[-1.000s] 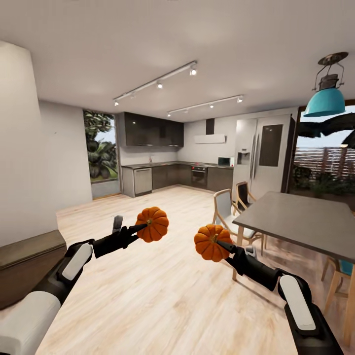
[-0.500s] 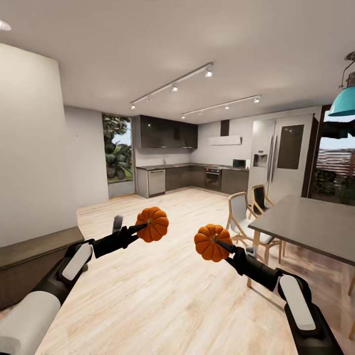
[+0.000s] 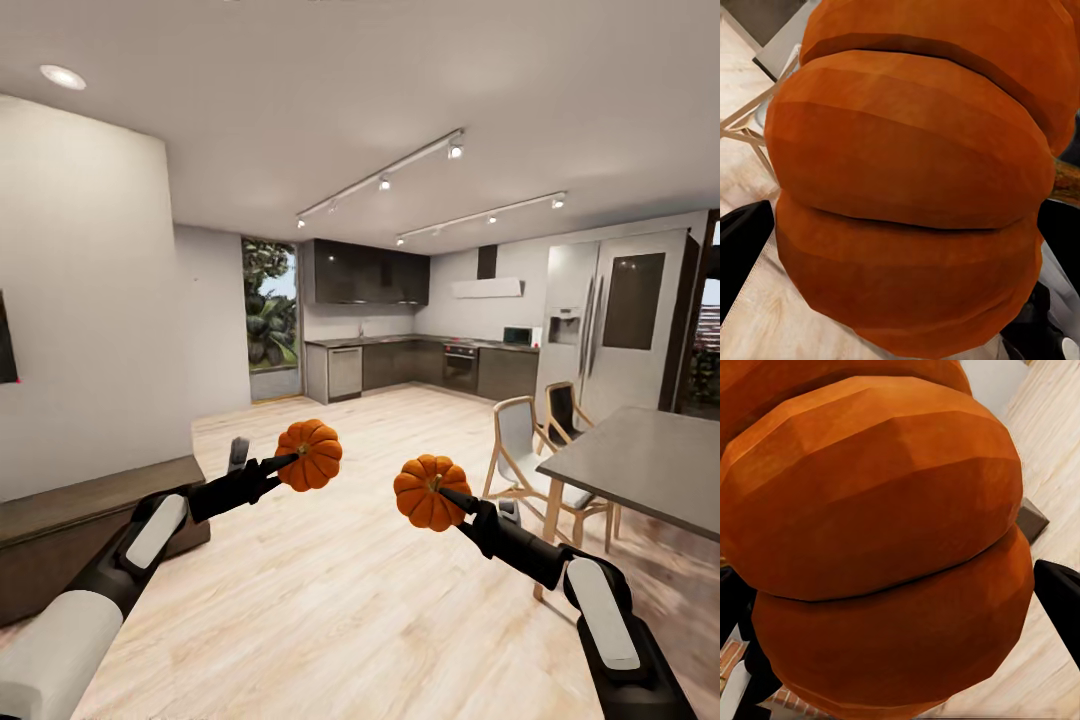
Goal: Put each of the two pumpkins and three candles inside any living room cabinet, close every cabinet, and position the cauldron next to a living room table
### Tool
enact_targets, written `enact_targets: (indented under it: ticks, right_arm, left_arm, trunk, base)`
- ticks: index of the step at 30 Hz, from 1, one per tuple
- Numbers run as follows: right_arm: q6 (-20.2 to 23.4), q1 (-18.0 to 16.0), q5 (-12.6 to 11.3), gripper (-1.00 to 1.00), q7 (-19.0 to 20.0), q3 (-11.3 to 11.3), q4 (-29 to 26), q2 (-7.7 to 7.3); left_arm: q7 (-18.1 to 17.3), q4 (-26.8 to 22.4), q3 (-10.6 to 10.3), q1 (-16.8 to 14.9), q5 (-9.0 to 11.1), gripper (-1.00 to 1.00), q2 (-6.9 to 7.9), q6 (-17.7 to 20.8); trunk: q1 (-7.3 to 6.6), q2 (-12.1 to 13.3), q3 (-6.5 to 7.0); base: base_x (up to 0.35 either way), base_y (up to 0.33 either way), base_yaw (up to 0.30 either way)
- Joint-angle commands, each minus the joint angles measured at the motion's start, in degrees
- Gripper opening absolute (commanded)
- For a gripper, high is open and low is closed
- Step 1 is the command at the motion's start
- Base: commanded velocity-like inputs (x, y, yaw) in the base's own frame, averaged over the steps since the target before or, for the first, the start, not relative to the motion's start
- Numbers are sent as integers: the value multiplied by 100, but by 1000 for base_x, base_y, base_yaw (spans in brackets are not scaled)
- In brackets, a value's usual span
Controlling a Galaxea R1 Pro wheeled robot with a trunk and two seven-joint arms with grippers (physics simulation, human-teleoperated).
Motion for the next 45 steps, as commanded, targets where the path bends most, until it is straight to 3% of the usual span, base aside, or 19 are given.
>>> enact_targets:
  ticks: [1,9,45]
  right_arm:
    - [28,-4,31,-100,46,2,-1,1]
    - [28,-4,31,-100,44,102,-1,1]
    - [21,-4,31,-100,43,151,-1,1]
  left_arm:
    - [6,1,-13,-7,47,-100,4,34]
    - [19,1,-13,-7,47,-100,4,32]
    - [2,5,-10,-7,47,-100,4,40]
  trunk:
    - [0,-5,-3]
    - [0,-5,31]
    - [0,-5,185]
  base:
    - [0,0,199]
    - [0,0,199]
    - [0,0,189]
